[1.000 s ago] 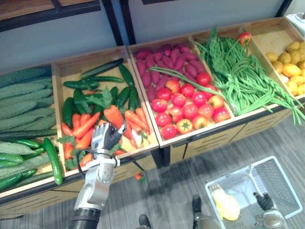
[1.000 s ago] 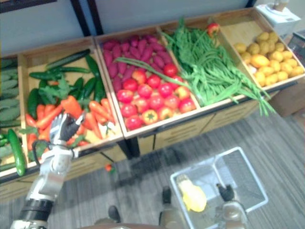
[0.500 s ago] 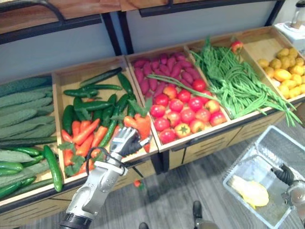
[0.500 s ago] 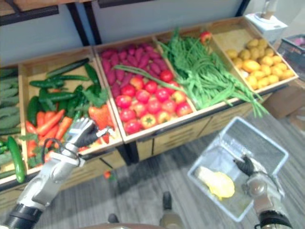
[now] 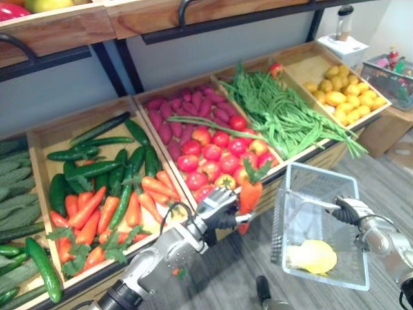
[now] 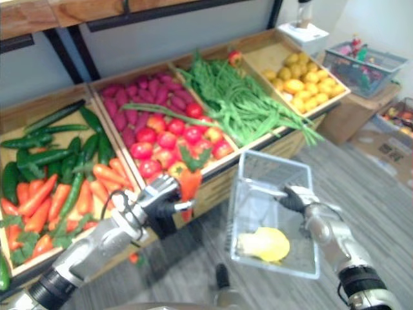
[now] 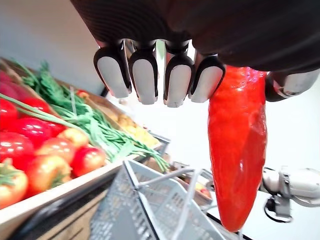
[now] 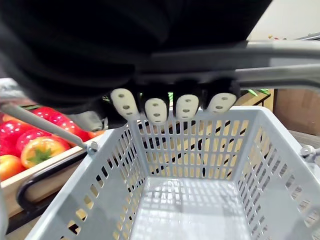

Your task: Pick vegetable in the basket

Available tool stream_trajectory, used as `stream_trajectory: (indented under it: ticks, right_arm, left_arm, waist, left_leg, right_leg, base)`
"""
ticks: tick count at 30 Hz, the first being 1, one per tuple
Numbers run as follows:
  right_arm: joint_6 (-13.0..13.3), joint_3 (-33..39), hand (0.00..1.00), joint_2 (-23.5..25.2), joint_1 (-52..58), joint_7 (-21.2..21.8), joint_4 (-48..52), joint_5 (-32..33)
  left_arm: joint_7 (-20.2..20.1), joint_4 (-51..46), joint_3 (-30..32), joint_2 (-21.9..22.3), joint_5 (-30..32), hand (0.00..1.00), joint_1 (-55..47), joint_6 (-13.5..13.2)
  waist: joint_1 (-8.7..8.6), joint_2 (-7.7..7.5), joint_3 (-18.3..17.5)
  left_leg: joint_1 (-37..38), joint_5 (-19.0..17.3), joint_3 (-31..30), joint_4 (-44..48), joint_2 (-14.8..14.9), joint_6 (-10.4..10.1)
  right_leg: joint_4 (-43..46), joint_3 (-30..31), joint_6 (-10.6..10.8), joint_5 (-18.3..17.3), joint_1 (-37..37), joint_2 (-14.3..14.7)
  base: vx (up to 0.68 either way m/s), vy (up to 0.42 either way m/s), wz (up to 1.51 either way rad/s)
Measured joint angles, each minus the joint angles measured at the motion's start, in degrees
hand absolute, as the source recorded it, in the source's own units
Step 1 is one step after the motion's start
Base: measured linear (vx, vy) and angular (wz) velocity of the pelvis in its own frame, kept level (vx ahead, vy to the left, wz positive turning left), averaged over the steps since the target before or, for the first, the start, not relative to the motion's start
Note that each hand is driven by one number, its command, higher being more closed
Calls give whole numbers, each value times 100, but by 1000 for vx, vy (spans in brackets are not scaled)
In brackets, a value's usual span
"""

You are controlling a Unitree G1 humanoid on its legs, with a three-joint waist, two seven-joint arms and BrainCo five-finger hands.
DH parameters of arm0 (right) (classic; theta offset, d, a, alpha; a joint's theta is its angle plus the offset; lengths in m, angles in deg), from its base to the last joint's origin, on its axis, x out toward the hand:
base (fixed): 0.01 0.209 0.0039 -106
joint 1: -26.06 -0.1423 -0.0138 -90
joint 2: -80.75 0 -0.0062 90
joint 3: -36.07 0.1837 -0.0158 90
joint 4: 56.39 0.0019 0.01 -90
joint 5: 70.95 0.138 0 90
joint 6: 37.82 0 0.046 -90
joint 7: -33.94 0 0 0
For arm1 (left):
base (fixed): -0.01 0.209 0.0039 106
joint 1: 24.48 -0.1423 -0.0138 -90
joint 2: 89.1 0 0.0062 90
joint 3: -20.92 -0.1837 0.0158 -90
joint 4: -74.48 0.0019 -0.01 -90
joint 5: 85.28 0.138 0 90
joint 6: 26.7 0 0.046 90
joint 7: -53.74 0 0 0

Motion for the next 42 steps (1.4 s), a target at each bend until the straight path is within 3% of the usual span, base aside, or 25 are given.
stream_trajectory:
  ticks: [4,8,20,28,34,42]
  right_arm:
    - [37,-372,100,-91,-107,102,407,-5]
    - [73,-556,100,-307,-109,136,725,0]
    - [266,-619,100,-834,-116,212,1392,-5]
    - [274,-648,100,-874,-156,294,1845,9]
    - [265,-1025,100,-930,-658,458,1933,4]
    - [256,-1805,100,-1088,-1756,576,1941,10]
  left_arm:
    - [-53,11,-374,227,0,100,25,-63]
    - [-78,38,-650,375,5,100,108,-86]
    - [-258,320,-1157,618,8,100,217,-170]
    - [-284,1305,-1258,1183,73,100,218,-164]
    - [-264,2001,-1258,1546,313,100,256,-44]
    - [-239,2731,-1235,1722,527,100,258,83]
  waist:
    - [-103,-13,-11]
    - [-93,5,-26]
    - [-113,125,-206]
    - [-125,158,-336]
    - [-238,145,-344]
    - [-243,79,-323]
  left_leg:
    - [23,-250,218,342,163,-40]
    - [87,-419,428,597,283,-86]
    - [185,-583,773,914,475,-178]
    - [202,-643,852,1028,527,-182]
    - [207,-689,889,1098,556,-176]
    - [600,-833,1567,1188,600,-236]
  right_leg:
    - [45,171,0,-1,-5,101]
    - [90,369,1,0,-9,201]
    - [246,639,1,0,-92,390]
    - [270,703,-1,1,-101,431]
    - [264,753,-4,9,-109,450]
    - [290,1340,39,62,-119,708]
  base:
    - [-19,-15,-26]
    - [-17,-8,-26]
    - [-11,-22,-15]
    - [-12,-7,-4]
    - [2,0,-4]
    - [13,22,-38]
